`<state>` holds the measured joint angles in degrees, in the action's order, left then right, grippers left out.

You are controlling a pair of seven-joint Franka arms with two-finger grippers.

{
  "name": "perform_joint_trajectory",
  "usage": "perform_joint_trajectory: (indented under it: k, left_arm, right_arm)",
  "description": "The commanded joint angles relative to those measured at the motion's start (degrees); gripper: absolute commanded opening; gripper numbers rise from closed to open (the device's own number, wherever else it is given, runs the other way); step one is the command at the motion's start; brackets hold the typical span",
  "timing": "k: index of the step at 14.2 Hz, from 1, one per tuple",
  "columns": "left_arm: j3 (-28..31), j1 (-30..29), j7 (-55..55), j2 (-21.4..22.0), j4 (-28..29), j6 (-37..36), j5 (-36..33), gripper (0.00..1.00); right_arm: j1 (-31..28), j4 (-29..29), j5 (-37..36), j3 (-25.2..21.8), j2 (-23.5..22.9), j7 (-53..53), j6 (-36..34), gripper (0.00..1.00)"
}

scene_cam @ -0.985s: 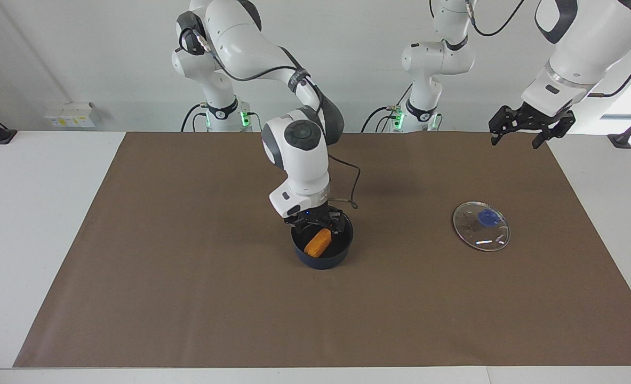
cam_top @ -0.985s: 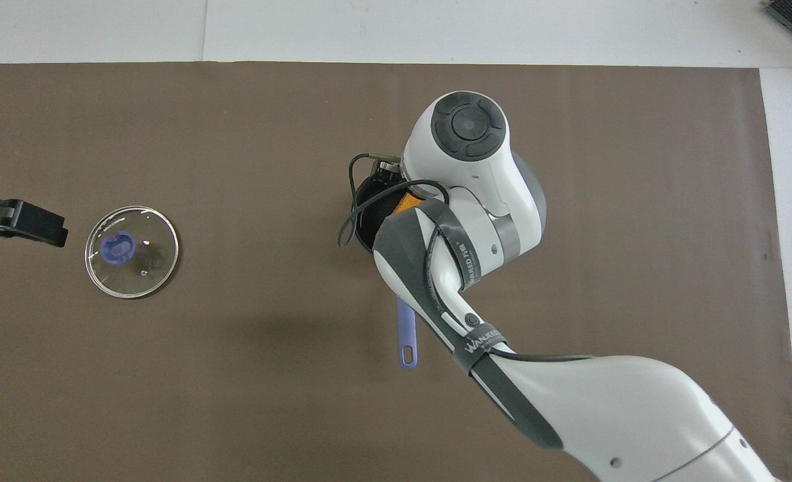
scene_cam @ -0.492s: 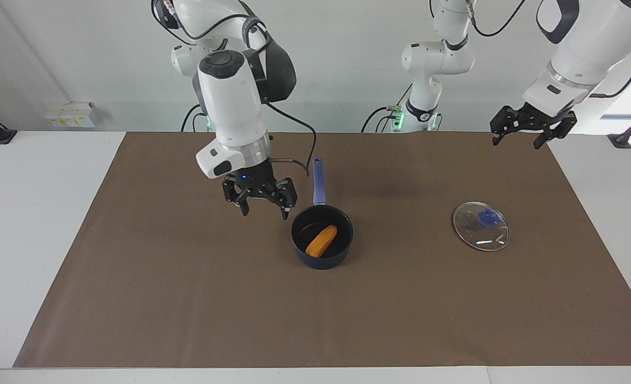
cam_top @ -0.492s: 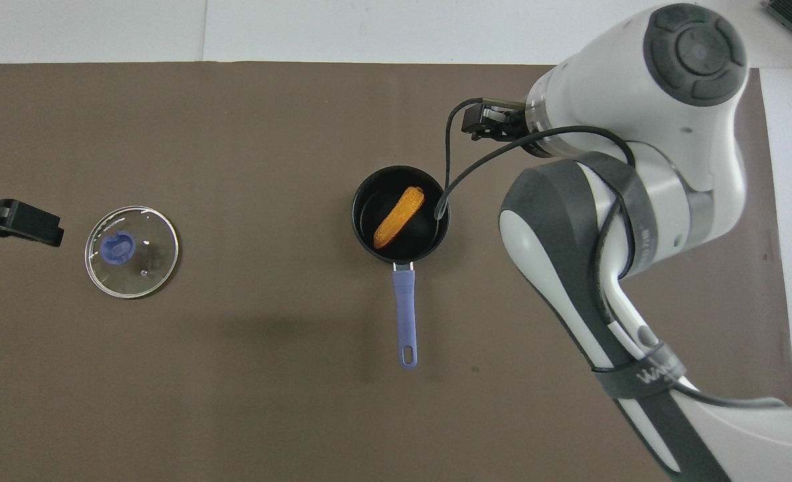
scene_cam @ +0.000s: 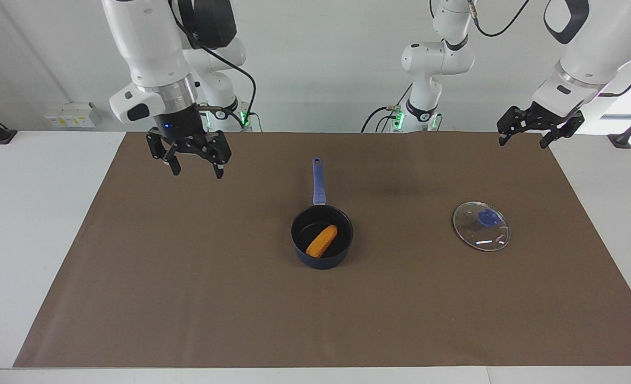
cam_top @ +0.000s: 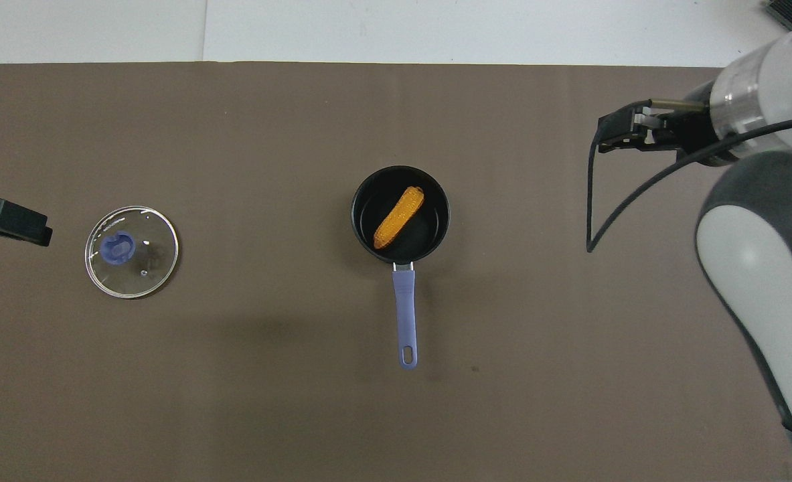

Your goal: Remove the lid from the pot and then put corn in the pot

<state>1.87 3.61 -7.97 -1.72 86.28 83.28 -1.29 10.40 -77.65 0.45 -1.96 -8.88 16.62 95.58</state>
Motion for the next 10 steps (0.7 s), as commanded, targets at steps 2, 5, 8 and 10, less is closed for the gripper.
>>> perform_joint_trajectory:
  k: [2,5,8,10]
  left_arm:
    - [0.07,-0.1,-0.47,-0.21,-0.85,-0.4,-0.29,1.0]
    - [0.07,-0.1,-0.38,-0.21,-0.85,-0.4,-0.29,1.0]
    - [0.07,-0.1,-0.38,-0.21,-0.85,-0.4,-0.38,1.0]
    - [0.07,-0.1,-0.47,-0.21,-0.85,-0.4,-0.29,1.0]
  right_arm:
    - [-3.72,-1.8,-0.63,0.81,4.3,-5.45,-3.81,1.0]
    - [-6.27,-1.89,-0.54,0.81,7.02,-9.92,-7.5,1.0]
    - [-7.94,-2.07,-0.45,0.73,9.4,-11.43,-11.71,1.0]
    - [-7.94,-2.33,-0.45,0.73,10.54,-11.43,-14.27,1.0]
